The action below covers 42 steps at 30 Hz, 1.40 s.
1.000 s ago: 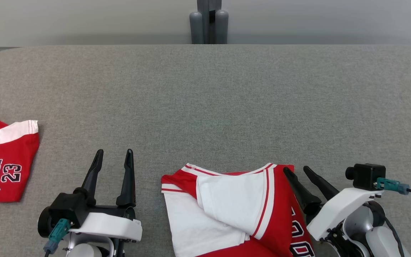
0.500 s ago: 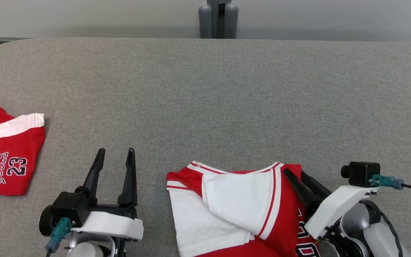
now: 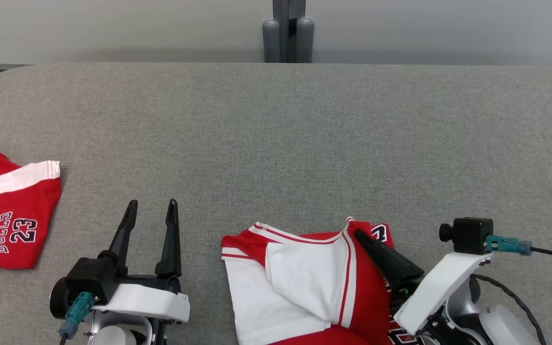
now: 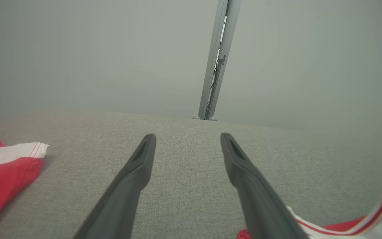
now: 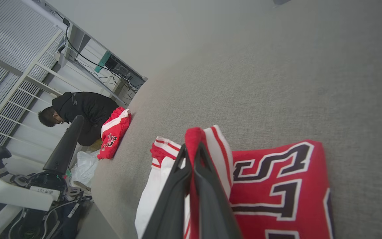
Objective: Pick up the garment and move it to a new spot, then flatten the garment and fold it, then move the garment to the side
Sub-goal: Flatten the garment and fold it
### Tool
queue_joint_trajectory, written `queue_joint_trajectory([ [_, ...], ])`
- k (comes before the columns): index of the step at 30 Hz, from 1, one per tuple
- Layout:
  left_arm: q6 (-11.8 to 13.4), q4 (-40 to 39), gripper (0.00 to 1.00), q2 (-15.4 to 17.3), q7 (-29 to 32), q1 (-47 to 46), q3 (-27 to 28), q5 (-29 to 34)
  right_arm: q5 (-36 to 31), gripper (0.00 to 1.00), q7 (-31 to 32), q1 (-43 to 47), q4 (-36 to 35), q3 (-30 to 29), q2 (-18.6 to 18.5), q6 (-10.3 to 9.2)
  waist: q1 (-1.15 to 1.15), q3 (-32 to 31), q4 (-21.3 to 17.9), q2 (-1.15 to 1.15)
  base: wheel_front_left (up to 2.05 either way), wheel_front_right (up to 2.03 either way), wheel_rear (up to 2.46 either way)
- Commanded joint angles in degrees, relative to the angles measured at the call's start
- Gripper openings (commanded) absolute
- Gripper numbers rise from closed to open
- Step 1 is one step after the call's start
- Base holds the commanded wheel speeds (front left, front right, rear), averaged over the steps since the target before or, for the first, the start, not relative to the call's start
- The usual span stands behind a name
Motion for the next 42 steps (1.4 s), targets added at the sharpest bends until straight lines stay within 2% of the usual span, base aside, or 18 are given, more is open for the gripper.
queue_joint_trajectory([
  [1,-0.06,0.14,1.0,0.24,-0.07,0.03,0.36,0.18,2.06,0.0,1.22,1.07,-1.82,0.76,-0.51,0.1,0.0,-0.65,-0.17,0.0,0.0,0.0,0.0],
  [9,-0.26,0.07,1.0,0.25,-0.07,1.21,0.9,-0.18,10.11,0.0,9.75,5.88,-11.48,5.76,-1.48,0.11,0.0,-1.99,-0.02,0.0,0.0,0.0,0.0],
  [16,-0.26,-0.04,1.0,0.25,-0.07,1.13,0.57,-0.46,12.58,0.0,12.44,7.48,-15.95,9.32,-1.27,0.11,0.0,-1.78,1.33,0.0,0.0,0.0,0.0],
  [22,-0.39,0.2,1.0,0.24,-0.07,1.56,0.48,-0.27,13.93,0.0,13.55,6.62,-17.18,12.94,-1.35,0.11,0.0,-1.69,2.92,0.0,0.0,0.0,0.0],
  [28,-0.44,0.28,1.0,0.23,-0.07,1.63,0.65,-0.23,11.85,0.0,15.38,5.83,-13.21,15.39,-2.79,0.11,0.0,-1.76,4.05,0.0,0.0,0.0,0.0],
  [29,-0.36,0.26,1.0,0.25,-0.07,1.64,0.55,-0.3,11.45,0.05,15.47,5.57,-12.56,15.69,-2.88,0.11,0.0,-1.74,4.2,0.0,0.0,0.0,0.0],
  [30,-0.27,0.23,1.0,0.24,-0.07,1.65,0.39,-0.37,11.08,0.45,15.24,5.35,-11.9,15.92,-2.86,0.11,0.0,-1.73,4.34,0.0,0.0,0.0,0.0],
  [31,-0.27,0.23,1.0,0.24,-0.07,1.65,0.39,-0.37,11.08,0.45,15.24,5.35,-11.9,15.92,-2.86,0.11,0.0,-1.73,4.34,0.0,0.0,0.0,0.0],
  [32,-0.16,0.2,1.0,0.24,-0.07,1.68,0.23,-0.45,11.1,1.0,15.17,5.32,-11.22,16.22,-2.72,0.11,0.0,-1.7,4.46,0.0,0.0,0.0,0.0],
  [42,0.3,0.6,1.0,0.24,-0.07,2.19,-0.28,-1.03,11.86,1.0,13.92,3.97,-11.12,18.1,-3.09,0.11,0.0,-1.89,4.76,0.0,0.0,0.0,0.0],
])
